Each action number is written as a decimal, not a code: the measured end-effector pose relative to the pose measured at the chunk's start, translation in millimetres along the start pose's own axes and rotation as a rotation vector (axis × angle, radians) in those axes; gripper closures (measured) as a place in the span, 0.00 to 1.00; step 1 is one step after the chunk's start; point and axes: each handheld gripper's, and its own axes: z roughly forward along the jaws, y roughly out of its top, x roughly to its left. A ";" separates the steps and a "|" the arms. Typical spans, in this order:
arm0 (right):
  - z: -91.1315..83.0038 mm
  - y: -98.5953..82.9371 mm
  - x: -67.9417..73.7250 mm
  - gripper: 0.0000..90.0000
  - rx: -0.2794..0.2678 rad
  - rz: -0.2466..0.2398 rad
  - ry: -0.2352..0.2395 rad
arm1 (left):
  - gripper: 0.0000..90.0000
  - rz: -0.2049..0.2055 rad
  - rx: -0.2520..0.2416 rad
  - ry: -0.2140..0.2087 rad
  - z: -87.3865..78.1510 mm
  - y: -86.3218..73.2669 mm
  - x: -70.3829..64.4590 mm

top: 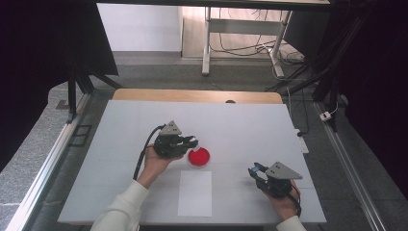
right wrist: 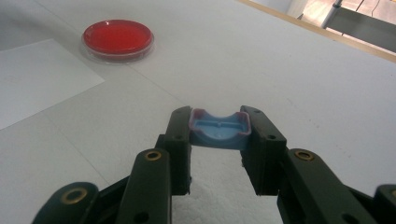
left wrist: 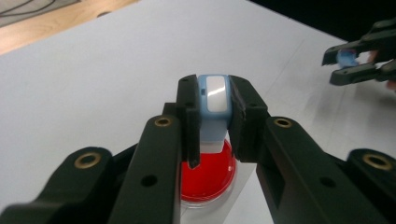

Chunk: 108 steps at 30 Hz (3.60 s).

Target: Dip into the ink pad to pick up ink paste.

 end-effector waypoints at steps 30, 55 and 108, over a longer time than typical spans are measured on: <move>1.3 -1.1 2.3 0.72 0.001 -0.013 0.014 | 0.84 0.053 0.127 0.046 33.3 -16.0 -3.1; 2.1 -1.3 3.2 0.72 0.004 -0.018 0.019 | 0.84 0.069 0.153 0.058 39.9 -18.8 -5.2; 3.1 -1.2 5.2 0.72 0.001 -0.022 0.022 | 0.84 0.045 0.117 0.087 30.8 -15.2 -2.4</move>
